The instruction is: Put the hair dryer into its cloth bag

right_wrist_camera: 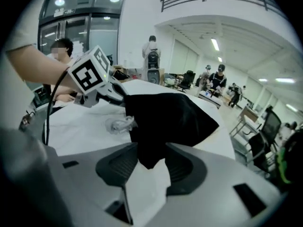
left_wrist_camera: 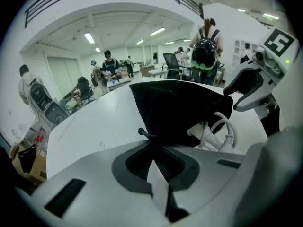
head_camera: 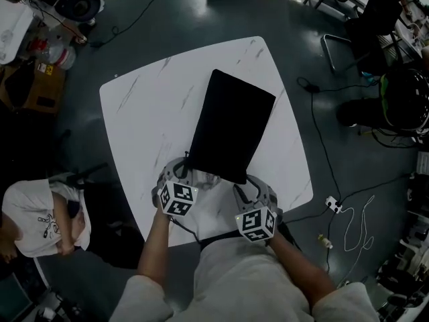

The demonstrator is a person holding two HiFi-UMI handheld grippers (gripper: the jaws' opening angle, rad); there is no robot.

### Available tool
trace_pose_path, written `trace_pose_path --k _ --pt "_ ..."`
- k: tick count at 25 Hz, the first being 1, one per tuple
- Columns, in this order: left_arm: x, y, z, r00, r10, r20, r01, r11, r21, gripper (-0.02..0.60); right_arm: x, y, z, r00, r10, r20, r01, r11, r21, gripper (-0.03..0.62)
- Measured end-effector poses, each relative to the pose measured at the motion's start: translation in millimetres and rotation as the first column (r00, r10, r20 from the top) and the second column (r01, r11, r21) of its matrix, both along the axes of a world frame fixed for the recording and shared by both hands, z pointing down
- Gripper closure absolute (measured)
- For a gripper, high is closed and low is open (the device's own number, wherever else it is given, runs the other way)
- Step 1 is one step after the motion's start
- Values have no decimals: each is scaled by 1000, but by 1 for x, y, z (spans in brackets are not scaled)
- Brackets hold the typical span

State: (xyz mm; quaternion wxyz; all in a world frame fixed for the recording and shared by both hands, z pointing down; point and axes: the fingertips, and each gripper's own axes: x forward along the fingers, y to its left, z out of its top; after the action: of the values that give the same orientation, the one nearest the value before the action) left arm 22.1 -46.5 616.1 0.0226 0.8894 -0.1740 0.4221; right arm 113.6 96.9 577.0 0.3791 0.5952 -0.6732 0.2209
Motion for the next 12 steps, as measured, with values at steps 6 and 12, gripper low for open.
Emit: trace_pose_path --k 6,12 --pt "0 1 3 1000 -17 -1 17 1000 -21 568 16 2 22 987 131 92 -127 991 -44 497" --pt "-6 25 11 1000 -24 2 25 998 -56 568 2 9 32 986 28 165 -12 995 -95 571"
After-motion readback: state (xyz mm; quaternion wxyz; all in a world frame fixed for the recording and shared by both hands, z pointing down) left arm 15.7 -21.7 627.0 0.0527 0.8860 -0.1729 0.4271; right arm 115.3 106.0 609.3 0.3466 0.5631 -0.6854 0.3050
